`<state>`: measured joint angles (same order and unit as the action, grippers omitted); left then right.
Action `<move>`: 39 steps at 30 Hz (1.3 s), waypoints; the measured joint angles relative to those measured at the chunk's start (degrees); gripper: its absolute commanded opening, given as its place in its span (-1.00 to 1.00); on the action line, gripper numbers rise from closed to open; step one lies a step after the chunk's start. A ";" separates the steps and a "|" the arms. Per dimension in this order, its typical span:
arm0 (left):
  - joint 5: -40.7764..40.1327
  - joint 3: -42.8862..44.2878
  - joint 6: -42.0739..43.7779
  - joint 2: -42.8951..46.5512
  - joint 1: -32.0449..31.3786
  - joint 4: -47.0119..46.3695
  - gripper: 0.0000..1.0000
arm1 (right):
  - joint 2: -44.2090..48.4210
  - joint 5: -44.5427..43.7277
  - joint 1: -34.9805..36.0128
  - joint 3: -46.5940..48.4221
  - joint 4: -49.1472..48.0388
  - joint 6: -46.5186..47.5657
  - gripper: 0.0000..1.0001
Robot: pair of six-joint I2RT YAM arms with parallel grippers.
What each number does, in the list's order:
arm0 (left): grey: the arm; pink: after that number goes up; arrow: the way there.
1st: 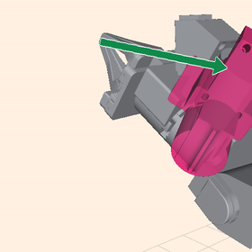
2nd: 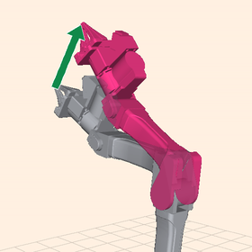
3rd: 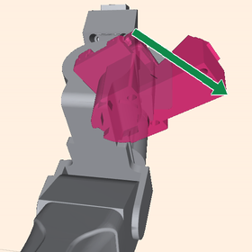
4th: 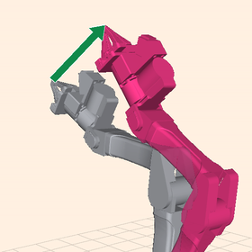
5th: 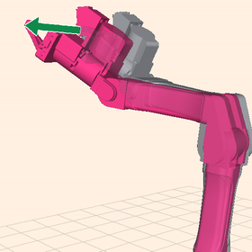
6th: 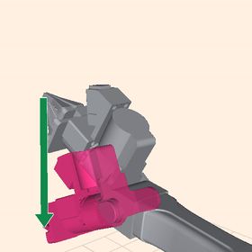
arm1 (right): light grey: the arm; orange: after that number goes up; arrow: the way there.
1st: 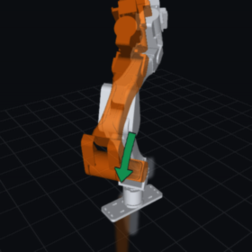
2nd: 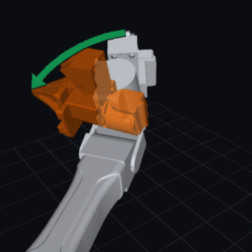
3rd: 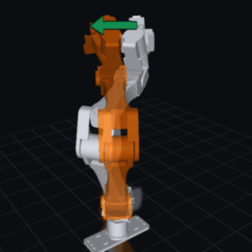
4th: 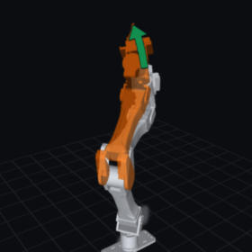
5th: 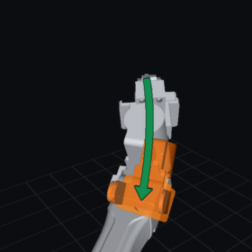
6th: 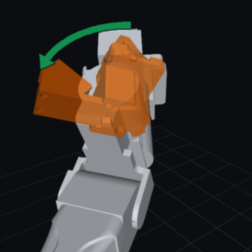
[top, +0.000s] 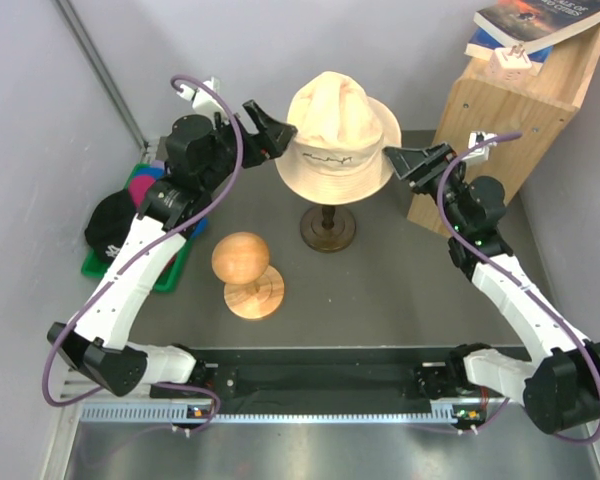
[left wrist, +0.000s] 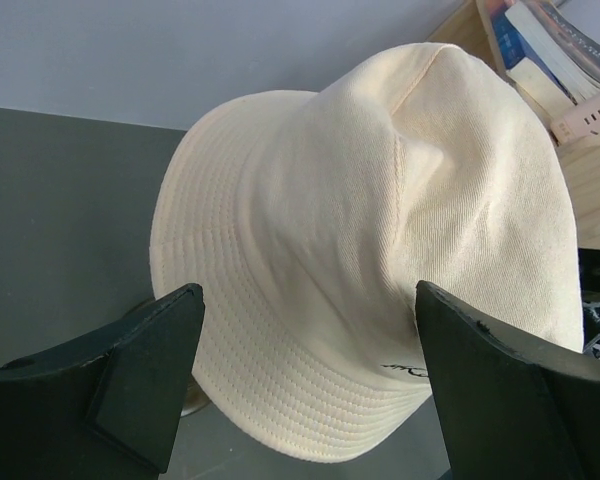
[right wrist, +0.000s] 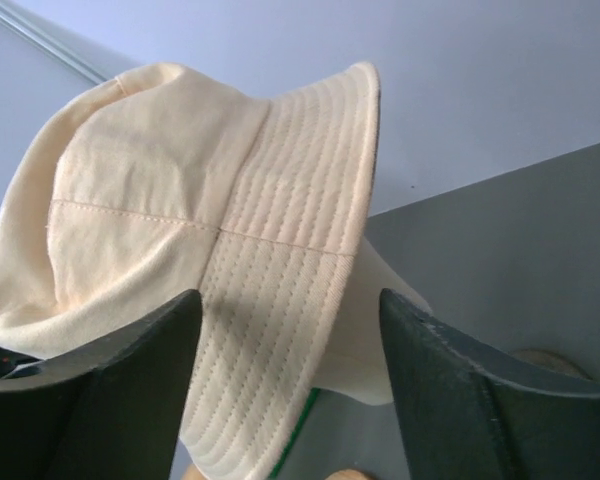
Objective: Stack the hats
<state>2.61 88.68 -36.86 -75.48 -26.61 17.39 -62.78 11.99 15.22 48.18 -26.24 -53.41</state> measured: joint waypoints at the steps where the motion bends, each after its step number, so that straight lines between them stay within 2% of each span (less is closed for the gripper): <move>1: 0.15 0.00 -0.11 0.00 0.07 -0.20 0.81 | -0.07 0.28 0.00 0.00 -0.68 -0.33 0.20; 5: 0.63 0.00 -0.35 0.00 0.39 -0.35 0.81 | -0.15 0.61 0.00 0.00 -3.04 -1.62 -0.52; 8: 0.81 0.00 -0.48 0.00 0.79 -0.33 0.82 | -0.44 0.11 0.00 -0.09 -3.58 -2.73 -0.87; 10: 0.81 0.00 -0.48 0.00 1.14 -0.24 0.82 | -0.98 -0.31 0.00 -0.17 -4.13 -3.52 -1.00; 18: 0.26 0.02 0.28 0.02 2.16 0.92 0.84 | -2.51 -3.15 0.00 -0.66 -3.61 -4.79 -1.00; 31: -0.79 -1.68 1.79 0.81 3.30 1.53 0.84 | -5.51 -7.98 0.04 -1.31 5.18 -4.72 -1.00; 39: -1.14 -1.86 2.75 0.61 4.37 1.70 0.86 | -5.99 -10.58 0.63 -1.29 6.10 -3.23 -0.99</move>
<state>1.48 86.83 -34.11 -74.87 -22.24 19.09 -68.77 1.41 15.86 46.89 -20.14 -56.64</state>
